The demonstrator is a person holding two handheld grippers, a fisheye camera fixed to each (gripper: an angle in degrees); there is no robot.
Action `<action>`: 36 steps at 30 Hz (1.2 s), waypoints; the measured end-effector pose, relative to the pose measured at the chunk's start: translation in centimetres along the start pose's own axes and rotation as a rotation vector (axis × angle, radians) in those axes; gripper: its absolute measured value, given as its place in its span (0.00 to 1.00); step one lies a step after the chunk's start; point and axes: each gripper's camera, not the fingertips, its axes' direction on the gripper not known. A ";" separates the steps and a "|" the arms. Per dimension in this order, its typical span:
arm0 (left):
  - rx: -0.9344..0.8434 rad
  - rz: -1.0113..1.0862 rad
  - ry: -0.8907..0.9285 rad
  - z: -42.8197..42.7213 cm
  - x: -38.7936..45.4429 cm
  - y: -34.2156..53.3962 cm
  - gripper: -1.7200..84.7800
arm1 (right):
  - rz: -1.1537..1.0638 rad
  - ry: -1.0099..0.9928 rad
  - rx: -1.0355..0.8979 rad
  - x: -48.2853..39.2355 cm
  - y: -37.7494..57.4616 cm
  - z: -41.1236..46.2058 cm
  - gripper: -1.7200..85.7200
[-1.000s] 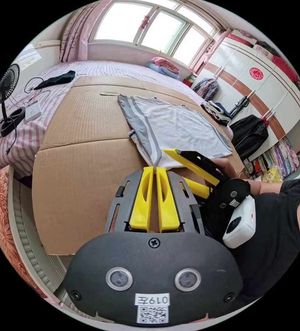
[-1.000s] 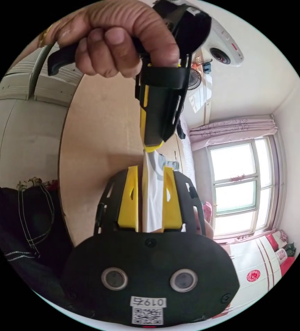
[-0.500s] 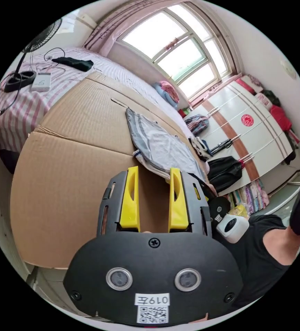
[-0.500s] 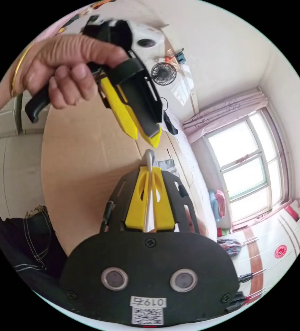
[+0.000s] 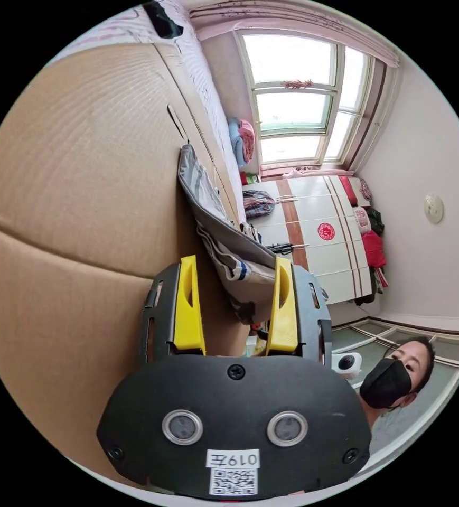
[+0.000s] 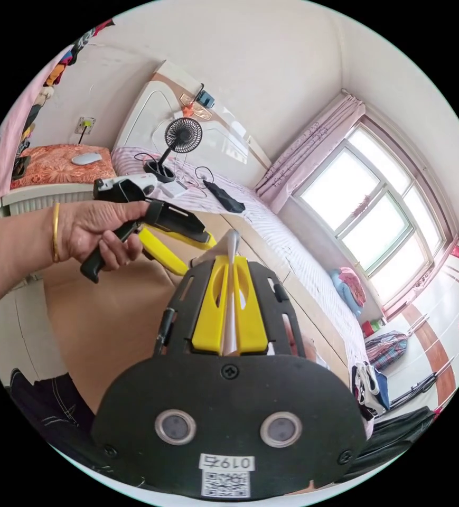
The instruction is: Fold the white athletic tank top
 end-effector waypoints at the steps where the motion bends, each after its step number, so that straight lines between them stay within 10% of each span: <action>1: -0.001 -0.023 0.046 0.6 -0.6 -1.0 0.24 | 0.006 0.000 0.003 0.4 0.1 -0.1 0.01; 10: -0.034 -0.091 0.183 6.2 -3.0 -9.5 0.26 | -0.021 0.008 0.048 1.3 1.1 -2.1 0.01; 36: -0.260 0.043 -0.356 30.3 0.9 -30.2 0.08 | 0.026 -0.139 0.046 8.3 5.5 -6.3 0.01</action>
